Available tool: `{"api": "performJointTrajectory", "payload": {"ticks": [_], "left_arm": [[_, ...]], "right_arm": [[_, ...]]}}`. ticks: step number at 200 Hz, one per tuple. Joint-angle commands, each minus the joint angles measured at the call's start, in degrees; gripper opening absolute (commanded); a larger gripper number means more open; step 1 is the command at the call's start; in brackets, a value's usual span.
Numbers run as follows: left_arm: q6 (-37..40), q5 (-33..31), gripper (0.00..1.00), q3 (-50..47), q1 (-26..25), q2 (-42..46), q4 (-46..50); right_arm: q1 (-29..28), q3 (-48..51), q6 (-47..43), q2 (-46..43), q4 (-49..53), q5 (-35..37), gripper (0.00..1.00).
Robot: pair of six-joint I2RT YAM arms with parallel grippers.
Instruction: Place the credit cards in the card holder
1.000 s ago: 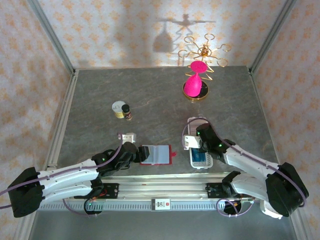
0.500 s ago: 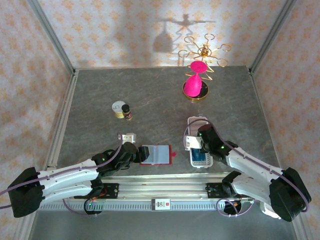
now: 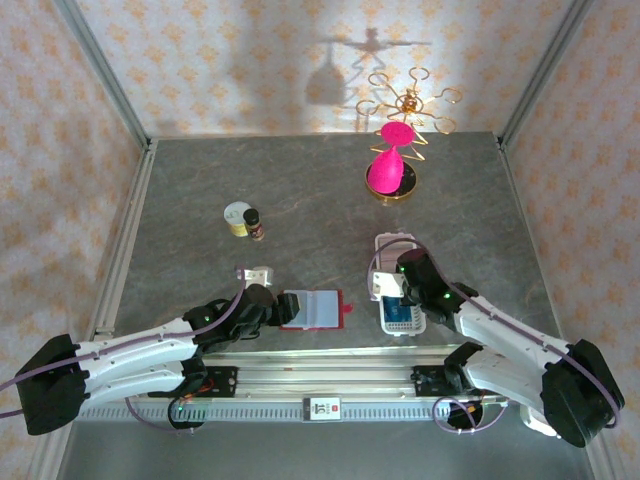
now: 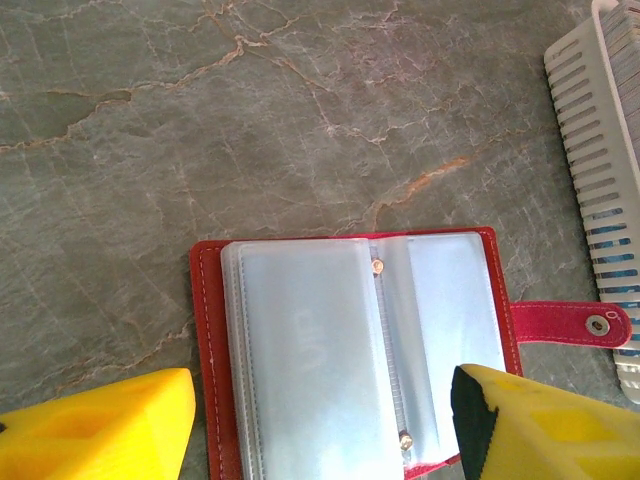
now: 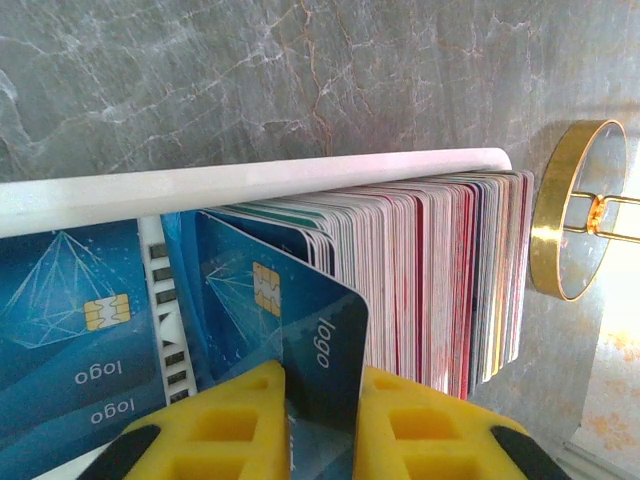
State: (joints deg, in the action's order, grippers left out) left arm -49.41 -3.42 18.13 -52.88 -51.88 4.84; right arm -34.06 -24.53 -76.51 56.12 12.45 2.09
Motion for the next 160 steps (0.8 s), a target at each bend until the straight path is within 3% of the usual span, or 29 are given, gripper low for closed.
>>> {"api": "performJointTrajectory", "payload": {"ticks": [1,112,160], "left_arm": [[-0.2,0.1,0.70,-0.9,0.1,-0.1,-1.2],[-0.3,0.1,0.70,-0.6,0.0,-0.7,-1.3],[-0.1,0.1,0.70,-0.3,0.1,-1.2,-1.3]], "right_arm": [[0.2,-1.7,0.9,-1.2,0.5,3.3,0.19],[0.2,-2.8,2.3,-3.6,1.7,2.6,0.14],[0.2,-4.5,3.7,-5.2,7.5,1.0,0.09]]}}
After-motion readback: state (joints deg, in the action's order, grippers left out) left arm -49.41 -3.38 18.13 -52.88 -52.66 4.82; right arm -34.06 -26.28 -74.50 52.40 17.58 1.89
